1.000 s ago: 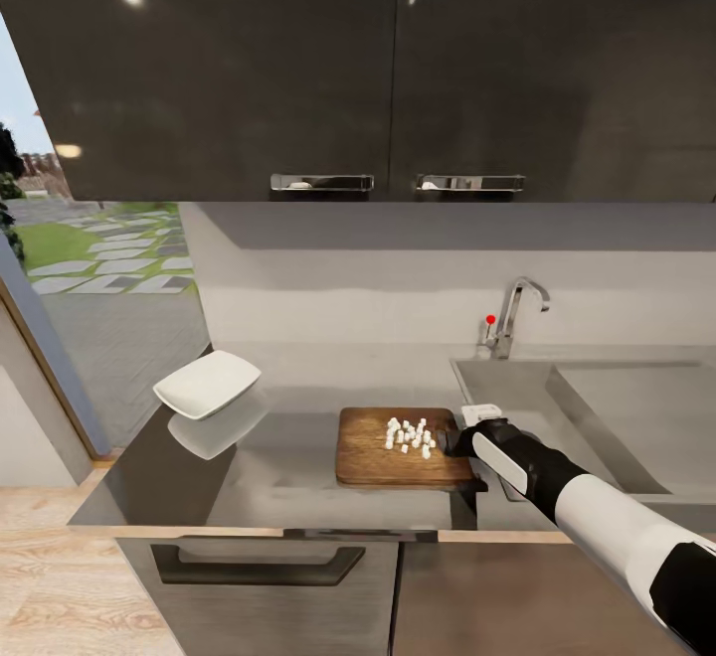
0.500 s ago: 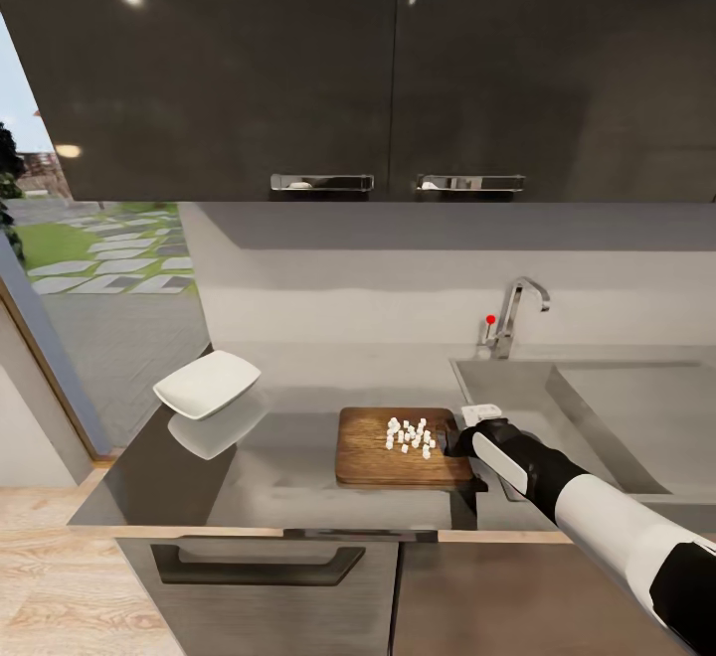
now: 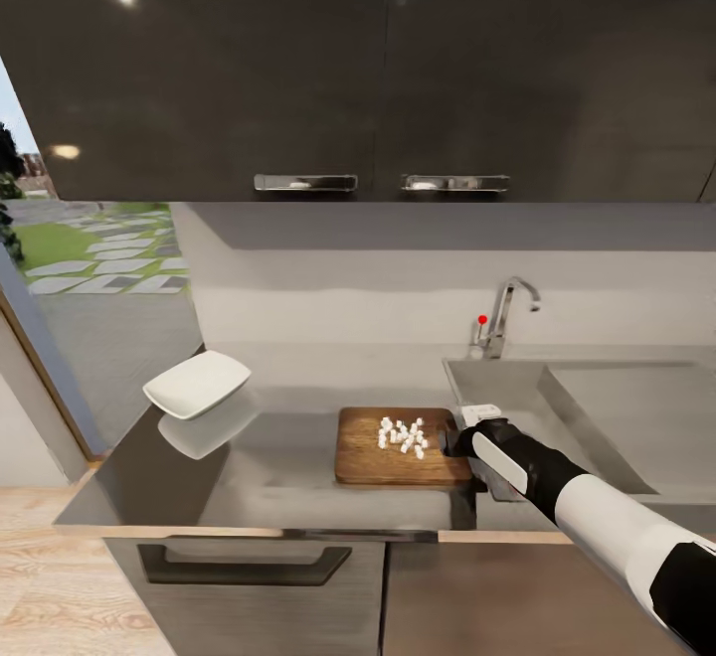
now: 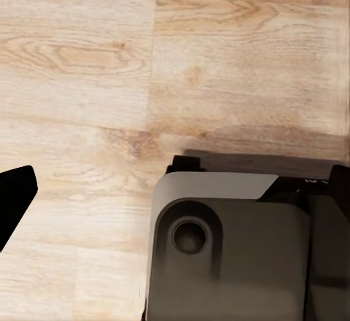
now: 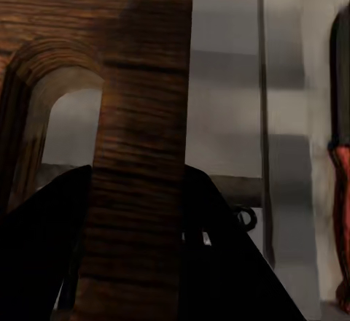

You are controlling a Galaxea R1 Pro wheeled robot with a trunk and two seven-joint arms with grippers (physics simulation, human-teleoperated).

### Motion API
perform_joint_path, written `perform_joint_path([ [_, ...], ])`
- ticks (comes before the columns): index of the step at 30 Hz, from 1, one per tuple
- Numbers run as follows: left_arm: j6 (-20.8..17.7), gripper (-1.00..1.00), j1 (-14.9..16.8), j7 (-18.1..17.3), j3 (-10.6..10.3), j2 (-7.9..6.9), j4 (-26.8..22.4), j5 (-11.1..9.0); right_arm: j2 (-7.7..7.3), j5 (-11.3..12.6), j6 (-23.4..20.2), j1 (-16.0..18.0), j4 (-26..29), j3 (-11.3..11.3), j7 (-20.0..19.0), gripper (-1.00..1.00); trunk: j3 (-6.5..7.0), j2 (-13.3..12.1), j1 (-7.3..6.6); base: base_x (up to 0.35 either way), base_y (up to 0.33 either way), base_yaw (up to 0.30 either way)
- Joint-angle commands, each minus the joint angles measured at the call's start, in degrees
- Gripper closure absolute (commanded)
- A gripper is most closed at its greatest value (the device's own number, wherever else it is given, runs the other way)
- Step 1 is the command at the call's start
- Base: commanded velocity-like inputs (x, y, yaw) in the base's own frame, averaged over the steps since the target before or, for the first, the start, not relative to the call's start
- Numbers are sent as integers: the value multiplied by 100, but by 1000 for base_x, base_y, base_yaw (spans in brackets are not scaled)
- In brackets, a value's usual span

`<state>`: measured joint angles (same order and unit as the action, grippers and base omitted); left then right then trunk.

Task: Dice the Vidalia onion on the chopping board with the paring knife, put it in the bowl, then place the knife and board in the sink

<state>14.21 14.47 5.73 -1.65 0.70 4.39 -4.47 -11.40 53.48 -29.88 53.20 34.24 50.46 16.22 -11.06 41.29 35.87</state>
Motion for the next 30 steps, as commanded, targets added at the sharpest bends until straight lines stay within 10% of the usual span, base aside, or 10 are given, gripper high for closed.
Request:
perform_joint_path([
  [1,47,-100,12,6,-20,5,27,-45,-11,66,-9,6,13,43,57,100,-10,8,2,0,-320,0],
  [30,47,-100,12,7,-19,0,27,-45,-2,75,-9,6,43,52,57,100,10,8,2,0,-21,0],
])
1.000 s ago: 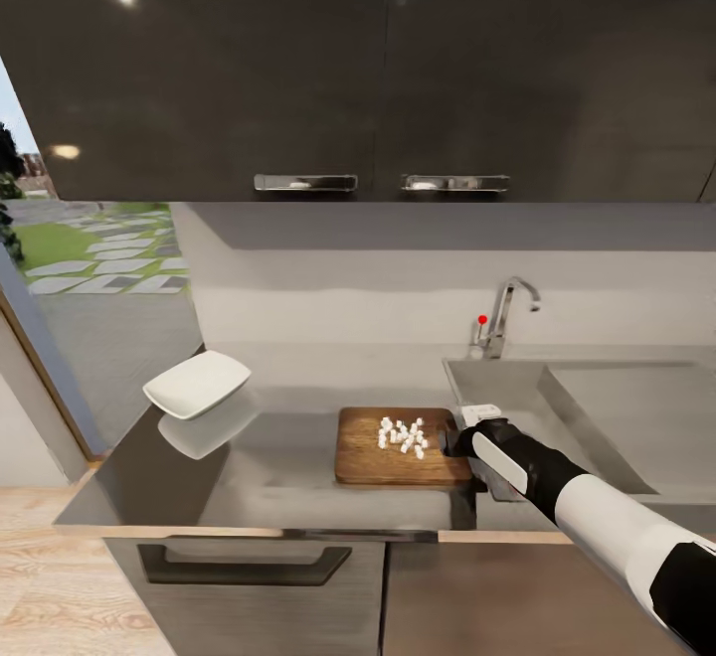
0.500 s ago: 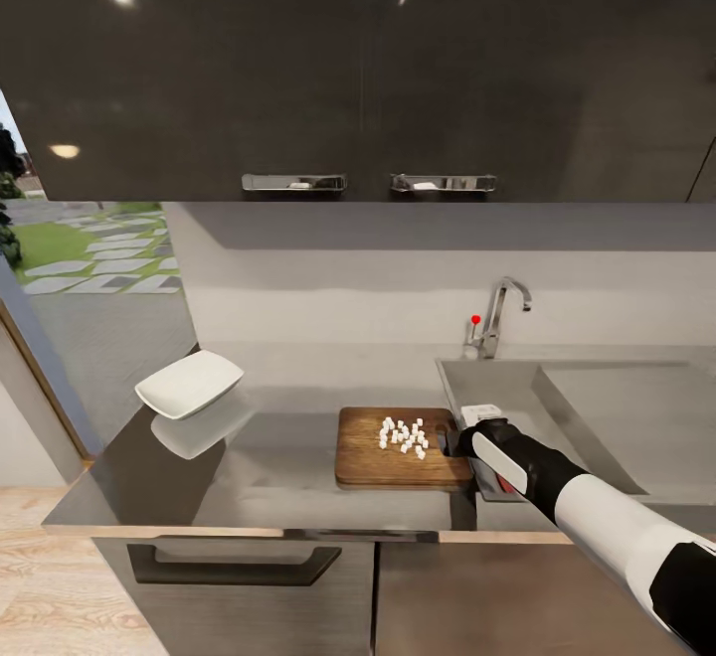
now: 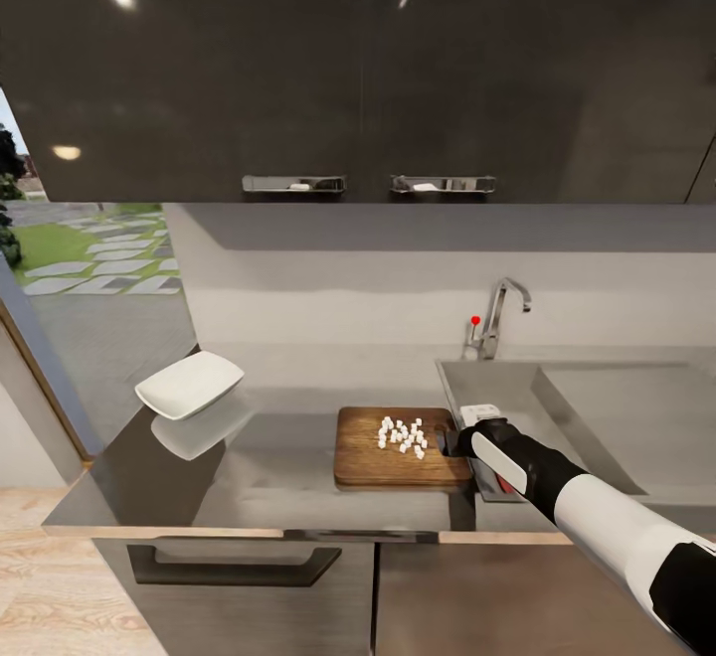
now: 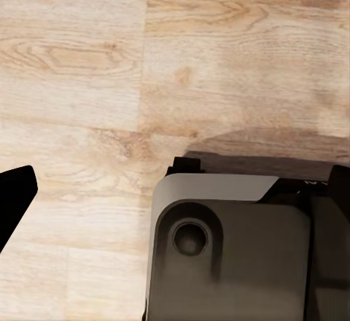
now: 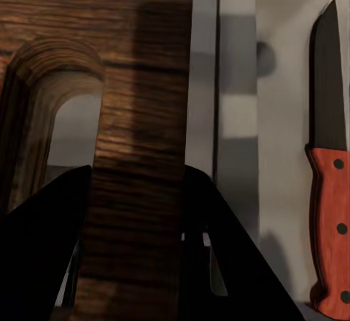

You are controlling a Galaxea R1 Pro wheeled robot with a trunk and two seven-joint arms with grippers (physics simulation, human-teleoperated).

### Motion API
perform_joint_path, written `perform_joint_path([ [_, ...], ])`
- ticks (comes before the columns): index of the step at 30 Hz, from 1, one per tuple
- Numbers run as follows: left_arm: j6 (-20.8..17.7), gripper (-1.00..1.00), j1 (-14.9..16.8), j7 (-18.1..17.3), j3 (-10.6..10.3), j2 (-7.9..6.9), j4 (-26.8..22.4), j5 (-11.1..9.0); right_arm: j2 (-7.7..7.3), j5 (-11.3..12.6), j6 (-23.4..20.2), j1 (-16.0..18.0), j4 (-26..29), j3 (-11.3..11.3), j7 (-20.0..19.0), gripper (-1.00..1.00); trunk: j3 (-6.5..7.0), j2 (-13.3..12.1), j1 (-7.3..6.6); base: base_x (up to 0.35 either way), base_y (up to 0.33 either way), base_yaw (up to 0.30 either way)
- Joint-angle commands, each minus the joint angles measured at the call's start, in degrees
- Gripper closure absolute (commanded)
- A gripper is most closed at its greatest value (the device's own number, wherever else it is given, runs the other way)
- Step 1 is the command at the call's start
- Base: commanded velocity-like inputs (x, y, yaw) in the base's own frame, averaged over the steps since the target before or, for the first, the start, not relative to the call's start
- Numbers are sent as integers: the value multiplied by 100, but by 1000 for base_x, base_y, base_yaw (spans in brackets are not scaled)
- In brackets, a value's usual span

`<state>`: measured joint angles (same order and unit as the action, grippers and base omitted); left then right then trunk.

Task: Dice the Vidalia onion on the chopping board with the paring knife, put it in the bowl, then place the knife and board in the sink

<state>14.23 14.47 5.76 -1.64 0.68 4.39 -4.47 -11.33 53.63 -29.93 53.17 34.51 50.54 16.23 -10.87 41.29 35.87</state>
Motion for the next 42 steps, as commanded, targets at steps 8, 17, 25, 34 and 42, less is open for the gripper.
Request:
perform_joint_path([
  [8,45,-100,12,4,-18,3,26,-45,-9,60,-4,9,28,43,55,100,56,8,2,0,0,0],
  [17,45,-100,12,4,-21,3,26,-45,-9,60,-4,9,29,43,58,100,136,8,2,0,0,0],
  [25,45,-100,12,-4,-21,5,26,-45,-9,60,-4,9,29,43,68,100,226,-32,-20,0,0,0],
  [34,45,-100,12,4,-15,3,26,-45,-8,60,-4,9,29,43,69,100,469,-393,-218,0,0,0],
  [42,45,-100,12,4,-18,3,26,-45,-9,60,-4,9,29,43,72,100,684,-714,-394,0,0,0],
])
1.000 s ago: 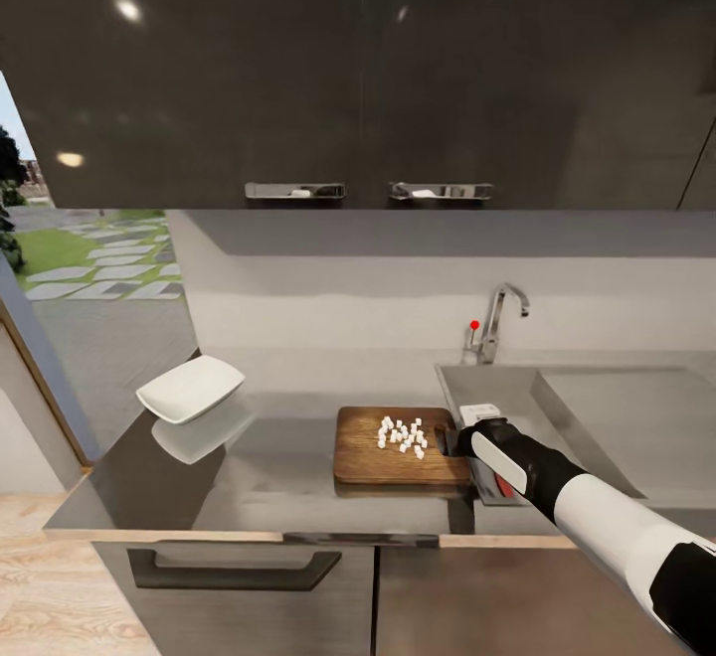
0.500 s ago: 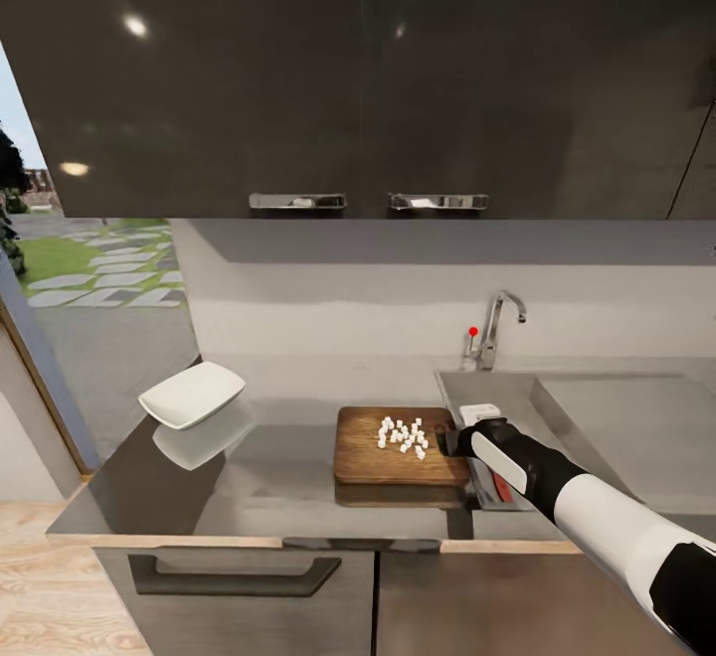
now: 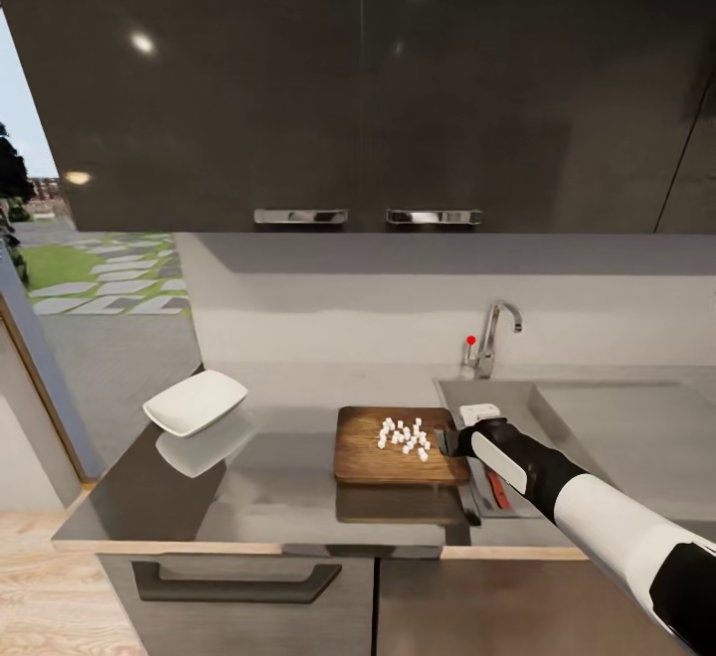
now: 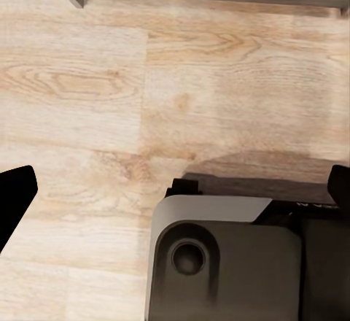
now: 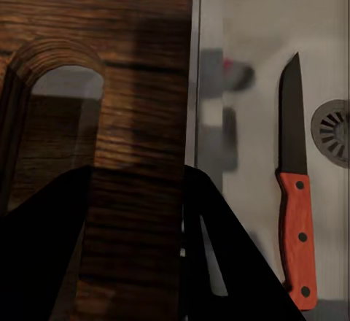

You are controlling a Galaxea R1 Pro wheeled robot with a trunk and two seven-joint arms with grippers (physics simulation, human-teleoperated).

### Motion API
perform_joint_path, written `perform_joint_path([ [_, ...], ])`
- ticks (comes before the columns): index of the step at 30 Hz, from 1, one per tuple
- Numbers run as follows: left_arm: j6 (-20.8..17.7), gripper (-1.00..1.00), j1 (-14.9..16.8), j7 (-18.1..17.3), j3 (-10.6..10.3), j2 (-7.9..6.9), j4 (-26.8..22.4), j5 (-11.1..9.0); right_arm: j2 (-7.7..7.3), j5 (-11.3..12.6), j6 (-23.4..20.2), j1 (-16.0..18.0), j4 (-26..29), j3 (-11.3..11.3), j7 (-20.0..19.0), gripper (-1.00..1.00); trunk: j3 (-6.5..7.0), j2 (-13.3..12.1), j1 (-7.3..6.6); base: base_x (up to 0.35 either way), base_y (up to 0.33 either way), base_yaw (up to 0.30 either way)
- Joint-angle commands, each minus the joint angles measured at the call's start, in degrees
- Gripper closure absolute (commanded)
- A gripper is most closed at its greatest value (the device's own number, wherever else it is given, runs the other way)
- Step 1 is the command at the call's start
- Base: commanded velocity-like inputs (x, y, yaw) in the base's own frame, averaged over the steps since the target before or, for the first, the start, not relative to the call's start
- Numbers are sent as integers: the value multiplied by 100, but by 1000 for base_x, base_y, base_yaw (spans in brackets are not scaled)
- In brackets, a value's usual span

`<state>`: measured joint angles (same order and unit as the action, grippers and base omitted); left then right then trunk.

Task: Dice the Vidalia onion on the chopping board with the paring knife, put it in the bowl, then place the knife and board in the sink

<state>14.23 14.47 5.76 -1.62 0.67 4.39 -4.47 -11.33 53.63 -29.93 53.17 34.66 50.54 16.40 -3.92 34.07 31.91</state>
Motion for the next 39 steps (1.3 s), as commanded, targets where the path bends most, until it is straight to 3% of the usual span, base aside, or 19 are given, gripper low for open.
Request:
perform_joint_path([
  [1,45,-100,12,4,-19,3,26,-45,-9,60,-4,9,15,44,56,100,16,-32,-20,0,0,0],
  [10,45,-100,12,4,-19,3,26,-45,-9,53,-4,9,15,52,56,100,259,-393,-217,0,0,0],
  [19,45,-100,12,2,-22,3,26,-45,-9,52,-4,9,15,52,56,100,340,-393,-217,0,-5,0],
  [31,45,-100,12,4,-23,12,26,-45,-9,52,-9,9,15,57,56,100,448,-393,-217,0,-280,0],
  [39,48,-100,12,4,-23,5,26,-45,-9,52,-13,9,15,61,56,100,520,-393,-217,-49,-38,0],
])
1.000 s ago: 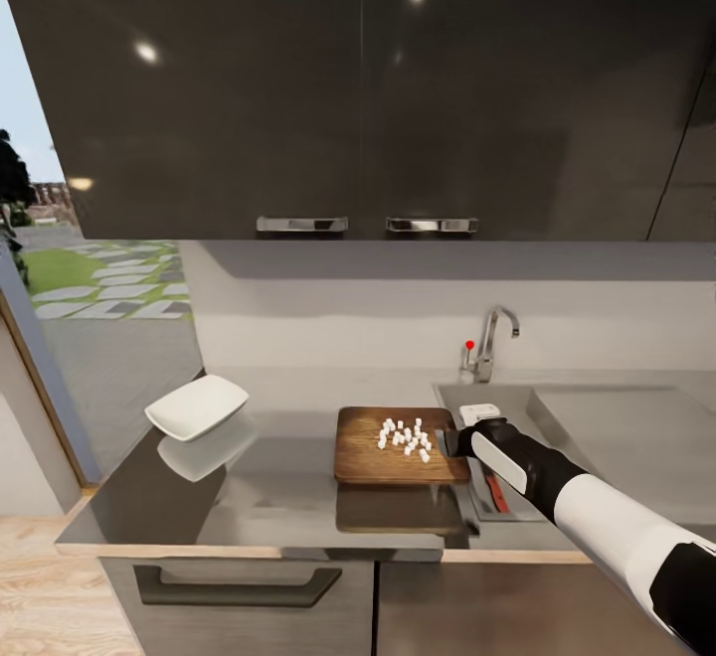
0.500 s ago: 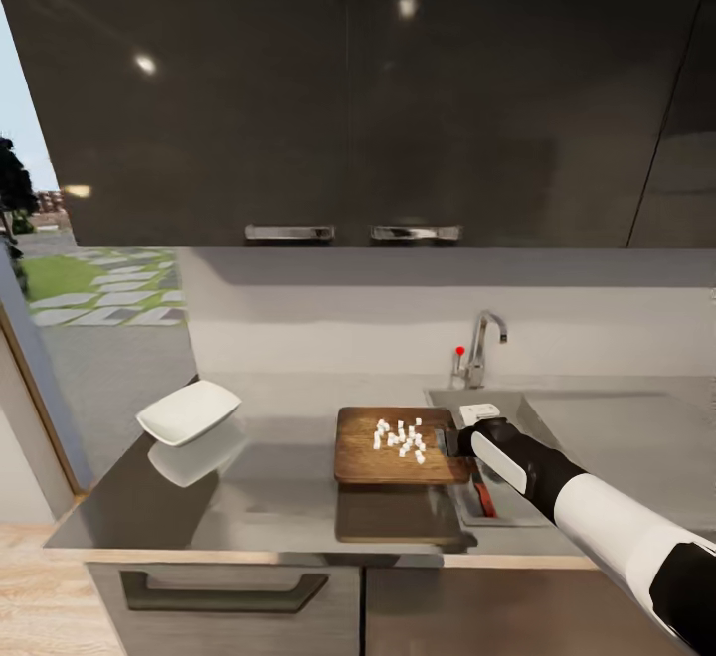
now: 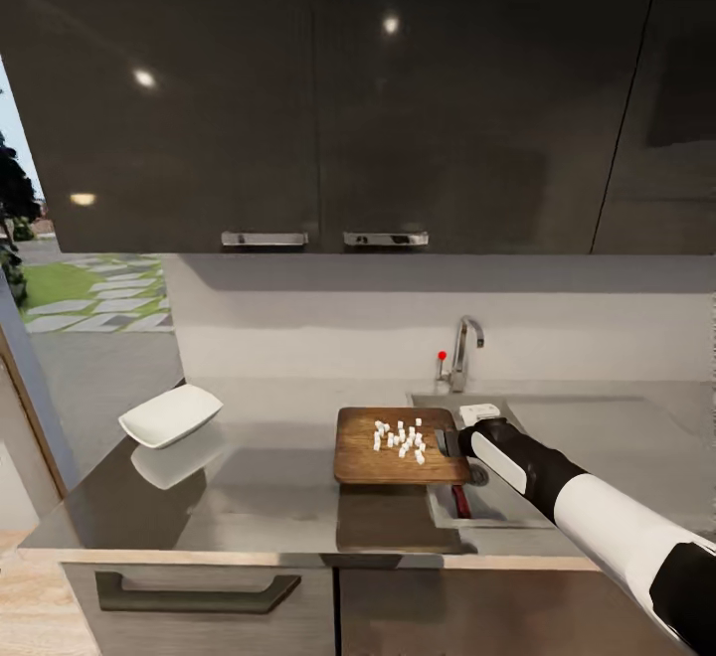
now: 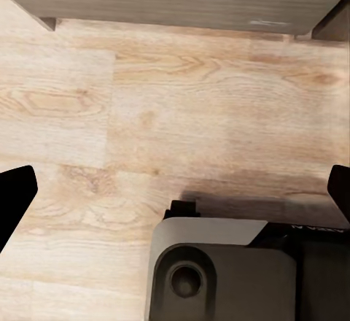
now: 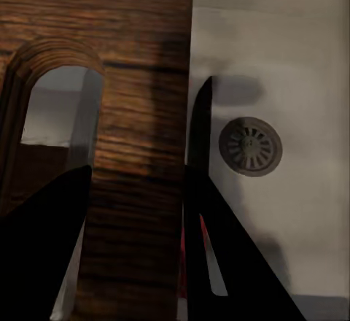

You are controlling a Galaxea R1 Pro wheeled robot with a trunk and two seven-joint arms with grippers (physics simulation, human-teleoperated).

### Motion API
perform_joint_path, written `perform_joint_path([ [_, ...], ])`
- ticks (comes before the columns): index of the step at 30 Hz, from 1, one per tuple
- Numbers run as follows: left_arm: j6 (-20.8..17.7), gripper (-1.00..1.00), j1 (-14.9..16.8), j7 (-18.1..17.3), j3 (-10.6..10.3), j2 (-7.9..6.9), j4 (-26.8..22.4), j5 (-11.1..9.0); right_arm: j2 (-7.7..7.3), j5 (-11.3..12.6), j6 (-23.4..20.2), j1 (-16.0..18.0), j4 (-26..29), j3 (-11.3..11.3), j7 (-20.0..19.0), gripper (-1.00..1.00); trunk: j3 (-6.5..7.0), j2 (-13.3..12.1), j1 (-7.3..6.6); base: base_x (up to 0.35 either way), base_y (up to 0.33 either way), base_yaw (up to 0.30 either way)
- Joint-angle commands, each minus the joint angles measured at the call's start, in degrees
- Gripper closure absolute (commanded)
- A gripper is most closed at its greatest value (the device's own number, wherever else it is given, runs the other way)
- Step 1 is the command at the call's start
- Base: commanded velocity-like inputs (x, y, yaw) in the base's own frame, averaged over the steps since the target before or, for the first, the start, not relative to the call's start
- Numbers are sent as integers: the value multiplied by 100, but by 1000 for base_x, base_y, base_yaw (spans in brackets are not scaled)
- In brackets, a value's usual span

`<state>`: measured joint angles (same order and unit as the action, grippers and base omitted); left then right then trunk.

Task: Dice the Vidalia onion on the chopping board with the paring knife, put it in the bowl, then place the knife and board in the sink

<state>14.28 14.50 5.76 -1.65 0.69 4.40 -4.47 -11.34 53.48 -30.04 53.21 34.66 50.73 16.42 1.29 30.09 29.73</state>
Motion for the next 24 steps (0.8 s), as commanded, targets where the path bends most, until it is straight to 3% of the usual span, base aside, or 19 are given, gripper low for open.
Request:
perform_joint_path([
  [1,42,-100,9,4,-20,5,26,-45,-9,66,-1,5,14,43,55,100,7,4,0,-251,-3,0],
  [13,42,-100,9,4,-19,3,26,-45,-7,66,-1,5,14,44,55,100,107,4,0,-312,0,0],
  [18,41,-100,9,3,-19,4,26,-45,-8,66,-1,5,14,43,55,100,129,4,0,-60,0,0],
  [24,40,-100,9,-19,-20,21,26,-45,-6,66,-1,5,14,43,55,100,240,-236,-132,-6,0,0],
])
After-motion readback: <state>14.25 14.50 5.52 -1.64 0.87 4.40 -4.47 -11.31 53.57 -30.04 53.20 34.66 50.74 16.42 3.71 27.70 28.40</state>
